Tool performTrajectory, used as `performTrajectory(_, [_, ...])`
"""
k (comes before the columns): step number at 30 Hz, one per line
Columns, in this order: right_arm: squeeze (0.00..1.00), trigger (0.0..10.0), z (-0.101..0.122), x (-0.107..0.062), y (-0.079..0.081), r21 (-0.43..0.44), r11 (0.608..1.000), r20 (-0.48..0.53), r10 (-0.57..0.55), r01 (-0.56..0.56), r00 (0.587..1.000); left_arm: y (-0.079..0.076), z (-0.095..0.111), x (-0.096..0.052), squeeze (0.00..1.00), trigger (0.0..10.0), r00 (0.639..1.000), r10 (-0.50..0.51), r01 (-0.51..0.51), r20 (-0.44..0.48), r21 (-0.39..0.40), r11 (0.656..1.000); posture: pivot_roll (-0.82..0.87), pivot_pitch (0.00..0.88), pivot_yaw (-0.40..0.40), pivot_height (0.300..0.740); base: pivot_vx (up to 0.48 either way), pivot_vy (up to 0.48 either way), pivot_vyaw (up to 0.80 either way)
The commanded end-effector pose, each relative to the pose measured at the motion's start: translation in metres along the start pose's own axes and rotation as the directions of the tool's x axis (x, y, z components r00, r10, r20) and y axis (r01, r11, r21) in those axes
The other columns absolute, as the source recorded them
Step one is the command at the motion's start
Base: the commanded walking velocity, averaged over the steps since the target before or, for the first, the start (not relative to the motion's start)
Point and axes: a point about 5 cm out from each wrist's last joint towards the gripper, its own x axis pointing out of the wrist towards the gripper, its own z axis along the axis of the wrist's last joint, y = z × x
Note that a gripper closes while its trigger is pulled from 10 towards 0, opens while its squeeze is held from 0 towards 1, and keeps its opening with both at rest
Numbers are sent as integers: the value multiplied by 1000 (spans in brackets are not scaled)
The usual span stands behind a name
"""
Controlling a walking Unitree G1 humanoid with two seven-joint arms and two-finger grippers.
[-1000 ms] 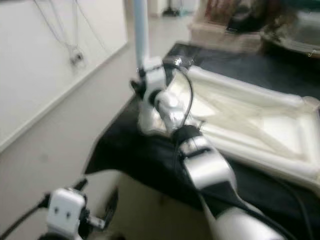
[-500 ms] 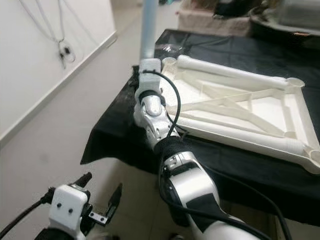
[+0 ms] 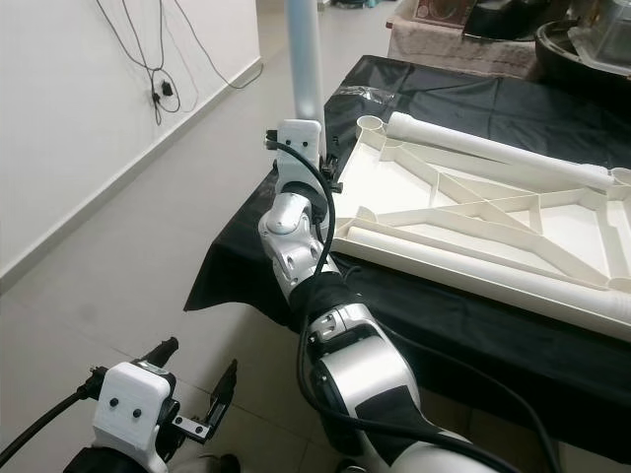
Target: Building children table
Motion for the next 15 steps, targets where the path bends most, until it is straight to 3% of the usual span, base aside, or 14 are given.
performTrajectory(1, [0, 10000, -39, -6, -9, -33, 997, -190, -68, 63, 979, -1, -4, -1, 0, 10000, 1000, -3, 3, -23, -3, 1000, 165, 192, -13, 740, 0, 0, 0])
performTrajectory(3, [0, 10000, -41, -10, -3, 45, 995, -281, -72, 88, 957, -2, -5, -1, 0, 10000, 1000, -4, 4, -24, -4, 1000, 163, 188, -13, 740, 0, 0, 0])
performTrajectory(8, [0, 10000, -38, -12, 5, 97, 990, -365, -63, 106, 929, -2, -6, -1, 0, 10000, 1000, -9, 9, -27, -2, 1000, 161, 175, -11, 740, 0, 0, 0])
performTrajectory(11, [0, 10000, -38, -12, 6, 105, 986, -407, -73, 126, 910, -2, -7, 0, 0, 10000, 1000, -12, 12, -28, -1, 1000, 161, 170, -13, 740, 0, 0, 0])
performTrajectory(15, [0, 10000, -30, -10, 7, 136, 982, -389, -69, 131, 919, -1, -7, 1, 0, 10000, 1000, -10, 10, -27, -2, 1000, 162, 164, -14, 740, 0, 0, 0])
